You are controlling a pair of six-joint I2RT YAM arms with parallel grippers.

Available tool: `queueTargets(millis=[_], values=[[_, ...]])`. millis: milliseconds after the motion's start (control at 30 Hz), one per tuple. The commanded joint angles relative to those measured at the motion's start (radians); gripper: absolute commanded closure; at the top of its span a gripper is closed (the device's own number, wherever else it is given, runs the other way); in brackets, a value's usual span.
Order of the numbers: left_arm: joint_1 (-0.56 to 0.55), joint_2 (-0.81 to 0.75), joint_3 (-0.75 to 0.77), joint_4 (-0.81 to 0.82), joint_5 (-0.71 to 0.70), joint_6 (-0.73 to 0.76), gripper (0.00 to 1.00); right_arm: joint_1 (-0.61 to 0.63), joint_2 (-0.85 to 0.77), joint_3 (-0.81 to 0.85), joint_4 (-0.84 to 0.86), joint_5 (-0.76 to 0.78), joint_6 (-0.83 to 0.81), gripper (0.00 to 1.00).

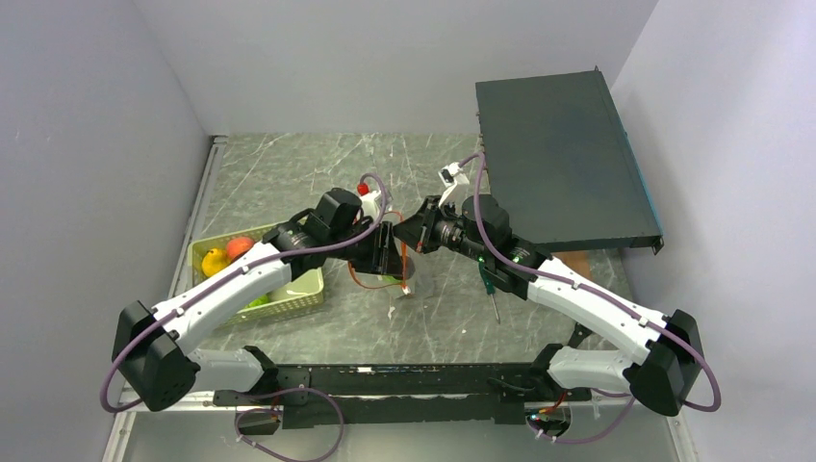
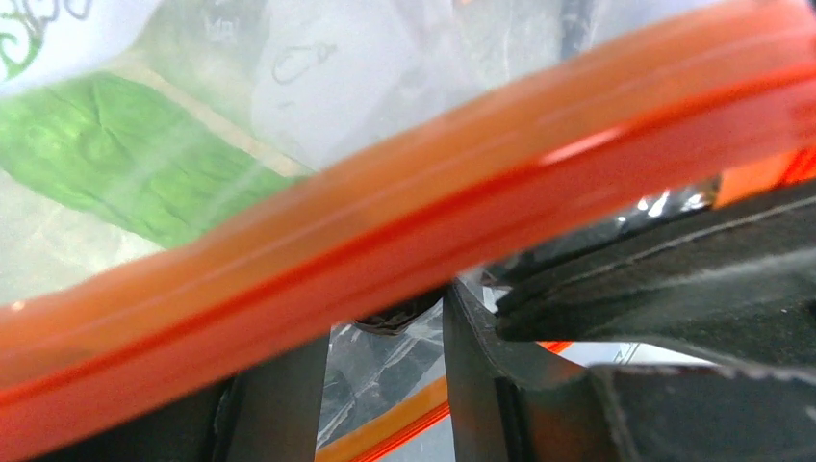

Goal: Place the food in the zip-top bag and seal the zipper
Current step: Place the fake fruit in the zipper food storage bag.

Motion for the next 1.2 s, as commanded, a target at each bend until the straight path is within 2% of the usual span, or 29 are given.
queueTargets(millis=[0,100,333,800,900,1167], values=[[-0.005,-0.002,-0.021,0.029,0.016,-0.001,0.54,-0.003,-0.036,0.034,0.061,0.002,0.003,1.0],[-0.006,-0.005,-0.026,0.02,0.017,0.002,0.52,-0.004,-0.038,0.036,0.057,0.004,0.001,1.0],[-0.005,-0.043,-0.029,-0.003,0.004,0.026,0.36,-0.003,-0.053,0.04,0.036,0.025,-0.014,1.0],[-0.005,-0.128,0.014,-0.07,-0.058,0.06,0.25,-0.005,-0.053,0.047,0.018,0.039,-0.028,1.0],[-0.005,-0.139,0.021,-0.052,-0.069,0.049,0.28,-0.005,-0.048,0.047,0.023,0.035,-0.027,1.0],[-0.005,-0.104,0.019,-0.012,-0.051,0.028,0.45,-0.007,-0.053,0.04,0.028,0.029,-0.021,1.0]])
